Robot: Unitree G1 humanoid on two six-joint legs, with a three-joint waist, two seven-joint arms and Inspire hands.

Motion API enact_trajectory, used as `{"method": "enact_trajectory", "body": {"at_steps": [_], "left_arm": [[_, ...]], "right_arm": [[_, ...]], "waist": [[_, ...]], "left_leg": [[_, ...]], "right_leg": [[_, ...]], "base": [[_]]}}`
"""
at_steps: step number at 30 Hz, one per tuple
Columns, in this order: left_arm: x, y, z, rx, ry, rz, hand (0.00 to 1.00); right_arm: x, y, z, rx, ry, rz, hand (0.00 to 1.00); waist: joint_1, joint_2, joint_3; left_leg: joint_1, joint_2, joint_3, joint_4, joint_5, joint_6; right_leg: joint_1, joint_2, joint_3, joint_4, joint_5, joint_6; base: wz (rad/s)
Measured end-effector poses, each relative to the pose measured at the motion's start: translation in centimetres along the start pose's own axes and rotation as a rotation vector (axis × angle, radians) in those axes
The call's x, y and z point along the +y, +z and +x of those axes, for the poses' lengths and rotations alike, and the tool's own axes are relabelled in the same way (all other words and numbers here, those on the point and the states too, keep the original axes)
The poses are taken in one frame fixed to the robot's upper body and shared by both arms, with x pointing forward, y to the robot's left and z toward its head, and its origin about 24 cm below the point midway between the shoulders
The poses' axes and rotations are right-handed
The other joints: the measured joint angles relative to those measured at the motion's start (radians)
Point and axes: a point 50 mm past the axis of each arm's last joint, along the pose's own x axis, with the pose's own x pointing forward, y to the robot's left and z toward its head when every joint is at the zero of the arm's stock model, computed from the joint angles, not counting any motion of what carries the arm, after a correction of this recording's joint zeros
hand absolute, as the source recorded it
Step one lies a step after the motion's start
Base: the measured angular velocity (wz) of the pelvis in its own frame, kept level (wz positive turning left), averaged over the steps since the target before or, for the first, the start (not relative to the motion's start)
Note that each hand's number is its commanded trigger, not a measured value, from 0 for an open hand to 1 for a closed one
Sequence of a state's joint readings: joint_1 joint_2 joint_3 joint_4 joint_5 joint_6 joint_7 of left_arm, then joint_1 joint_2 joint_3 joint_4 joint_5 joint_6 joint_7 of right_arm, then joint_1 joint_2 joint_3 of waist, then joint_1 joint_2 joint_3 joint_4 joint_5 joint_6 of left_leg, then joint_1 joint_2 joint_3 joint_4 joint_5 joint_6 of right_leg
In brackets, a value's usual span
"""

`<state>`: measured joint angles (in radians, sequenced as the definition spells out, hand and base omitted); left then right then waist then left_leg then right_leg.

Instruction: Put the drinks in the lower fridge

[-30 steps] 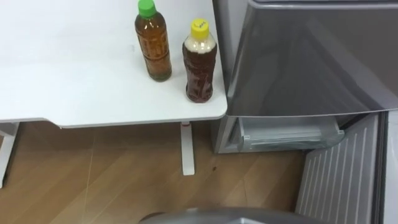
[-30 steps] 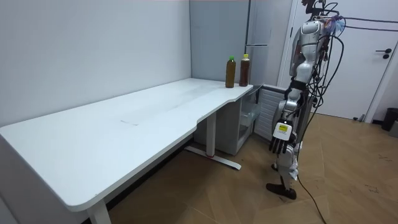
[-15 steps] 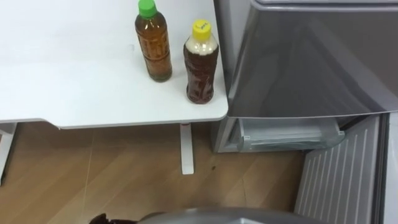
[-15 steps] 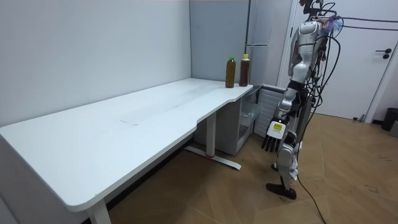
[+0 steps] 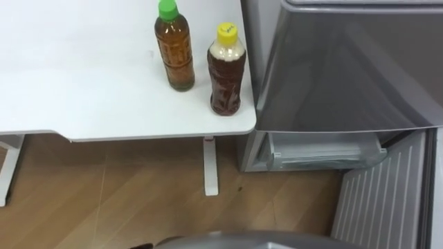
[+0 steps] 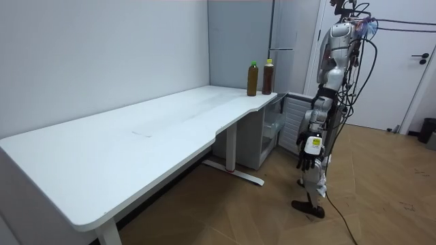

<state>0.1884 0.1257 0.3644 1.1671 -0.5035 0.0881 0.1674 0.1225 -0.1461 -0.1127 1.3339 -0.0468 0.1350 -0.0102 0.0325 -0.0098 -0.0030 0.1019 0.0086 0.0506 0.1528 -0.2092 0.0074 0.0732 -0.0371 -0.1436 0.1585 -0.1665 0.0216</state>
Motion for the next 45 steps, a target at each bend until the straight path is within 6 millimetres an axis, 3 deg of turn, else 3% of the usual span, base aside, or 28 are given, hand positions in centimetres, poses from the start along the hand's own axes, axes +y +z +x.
{"method": "enact_trajectory", "body": {"at_steps": [6,11,18,22,28,30,40,45], "left_arm": [[0.5,1.3,0.0,-0.008,0.027,-0.357,0.00],[0.0,2.6,-0.2,-0.024,0.011,-0.538,0.00],[-1.7,7.5,-1.4,-0.162,0.006,-0.682,0.00],[-2.3,10.3,-2.7,-0.279,0.039,-0.677,0.00],[-2.8,16.5,-7.7,-0.601,0.032,-0.700,0.00],[-3.0,18.5,-10.4,-0.739,0.011,-0.712,0.00],[-2.9,21.9,-18.5,-1.170,-0.057,-0.682,0.00],[-3.7,22.4,-22.7,-1.359,-0.214,-0.634,0.00]], "right_arm": [[-0.3,-0.7,0.0,0.033,0.000,0.019,0.00],[-0.6,-0.6,0.0,0.030,-0.008,0.002,0.00],[-0.7,-0.2,0.0,0.007,-0.023,-0.072,0.00],[-0.8,0.2,0.0,-0.023,-0.027,-0.082,0.00],[-0.7,0.5,-0.1,-0.058,-0.024,-0.085,0.00],[-0.7,0.3,-0.1,-0.057,-0.028,-0.085,0.00],[-0.5,0.0,-0.1,-0.046,-0.012,-0.087,0.00],[-0.6,-0.5,-0.1,-0.031,0.022,-0.070,0.00]], "waist": [[0.006,0.009,0.0005],[0.004,0.018,-0.0018],[0.005,0.019,-0.0029],[0.005,0.022,-0.0039],[0.010,0.024,-0.0053],[0.013,0.024,-0.0054],[0.017,0.021,-0.0042],[-0.003,0.022,-0.0042]], "left_leg": [[0.011,0.001,-0.006,-0.001,-0.001,0.000],[0.012,0.000,-0.007,-0.002,-0.001,0.000],[0.014,0.000,-0.006,-0.001,0.000,0.000],[0.012,0.001,-0.002,-0.001,-0.001,0.000],[0.010,0.000,-0.003,-0.001,0.000,0.000],[0.012,0.000,-0.004,-0.002,0.000,0.000],[0.004,-0.004,-0.013,0.007,-0.001,0.001],[0.010,-0.004,-0.036,0.011,-0.001,0.001]], "right_leg": [[0.013,0.000,-0.010,-0.002,0.000,0.000],[0.013,0.000,-0.011,0.000,0.000,0.000],[0.008,0.000,-0.010,0.014,-0.003,-0.001],[0.010,0.001,0.001,0.017,-0.003,-0.002],[-0.004,-0.002,-0.006,0.038,-0.006,-0.004],[-0.007,-0.002,-0.008,0.038,-0.007,-0.003],[-0.008,-0.003,-0.005,0.034,-0.012,-0.002],[0.017,-0.003,-0.021,0.014,-0.011,-0.003]], "base": [[0.03],[0.00],[0.00],[-0.03],[-0.01],[0.00],[0.02],[0.12]]}}
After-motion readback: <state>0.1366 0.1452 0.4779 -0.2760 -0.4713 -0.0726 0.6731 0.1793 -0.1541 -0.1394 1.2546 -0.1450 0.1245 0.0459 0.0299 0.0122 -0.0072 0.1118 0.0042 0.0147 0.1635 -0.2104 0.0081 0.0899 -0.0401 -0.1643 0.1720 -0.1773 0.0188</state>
